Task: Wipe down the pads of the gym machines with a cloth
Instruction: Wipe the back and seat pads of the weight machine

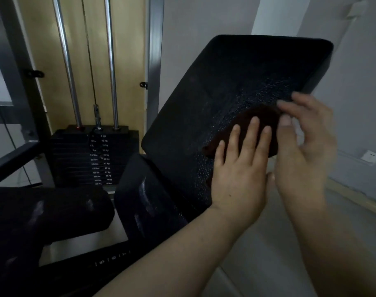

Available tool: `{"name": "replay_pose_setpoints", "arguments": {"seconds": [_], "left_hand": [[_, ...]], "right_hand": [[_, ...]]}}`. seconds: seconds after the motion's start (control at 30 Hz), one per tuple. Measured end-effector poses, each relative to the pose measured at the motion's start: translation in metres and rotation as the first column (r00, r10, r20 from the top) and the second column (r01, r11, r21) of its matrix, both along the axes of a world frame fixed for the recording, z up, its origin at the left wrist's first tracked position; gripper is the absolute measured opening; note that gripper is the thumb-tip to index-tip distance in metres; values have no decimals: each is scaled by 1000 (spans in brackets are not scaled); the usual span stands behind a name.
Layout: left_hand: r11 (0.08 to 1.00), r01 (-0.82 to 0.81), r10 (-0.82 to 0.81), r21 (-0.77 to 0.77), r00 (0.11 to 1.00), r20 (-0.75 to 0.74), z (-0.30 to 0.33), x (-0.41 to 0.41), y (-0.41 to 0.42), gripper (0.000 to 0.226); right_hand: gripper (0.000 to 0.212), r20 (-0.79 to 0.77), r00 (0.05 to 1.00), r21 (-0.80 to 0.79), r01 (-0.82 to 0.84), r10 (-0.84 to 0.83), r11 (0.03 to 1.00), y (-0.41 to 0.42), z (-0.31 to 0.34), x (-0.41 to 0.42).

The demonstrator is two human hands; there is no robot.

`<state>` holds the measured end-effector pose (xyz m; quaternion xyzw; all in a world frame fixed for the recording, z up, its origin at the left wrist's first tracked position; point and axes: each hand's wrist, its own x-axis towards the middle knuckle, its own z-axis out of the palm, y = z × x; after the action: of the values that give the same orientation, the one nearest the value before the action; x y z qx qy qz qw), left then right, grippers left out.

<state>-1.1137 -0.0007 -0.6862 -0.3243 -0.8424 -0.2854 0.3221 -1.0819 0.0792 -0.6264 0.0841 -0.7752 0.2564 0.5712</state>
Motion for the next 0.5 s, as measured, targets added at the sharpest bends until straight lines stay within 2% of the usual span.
{"name": "replay_pose_setpoints", "arguments": {"seconds": [0.03, 0.07, 0.2, 0.33, 0.4, 0.5], "left_hand": [[999, -44, 43, -10, 998, -52, -7, -3, 2, 62], [999, -36, 35, -12, 997, -70, -11, -3, 0, 60], [999, -43, 43, 11, 996, -79, -37, 1, -19, 59], [989, -131, 132, -73, 991, 16, -75, 11, -42, 75], [988, -150, 152, -44, 987, 56, -89, 14, -52, 70], [977, -210, 213, -34, 958, 194, -95, 17, -61, 57]], "right_hand": [[33, 18, 995, 59, 99, -100, 993, -2, 6, -6], [32, 34, 991, 112, 122, -126, 986, -5, 10, -11], [30, 121, 980, 353, 105, -156, 930, -23, 6, -31], [36, 162, 936, 580, 165, -311, 798, -21, -13, -38], [42, 159, 905, 661, 199, -394, 723, -24, -24, -38], [47, 174, 881, 675, 220, -441, 705, -31, -27, -38]]}}
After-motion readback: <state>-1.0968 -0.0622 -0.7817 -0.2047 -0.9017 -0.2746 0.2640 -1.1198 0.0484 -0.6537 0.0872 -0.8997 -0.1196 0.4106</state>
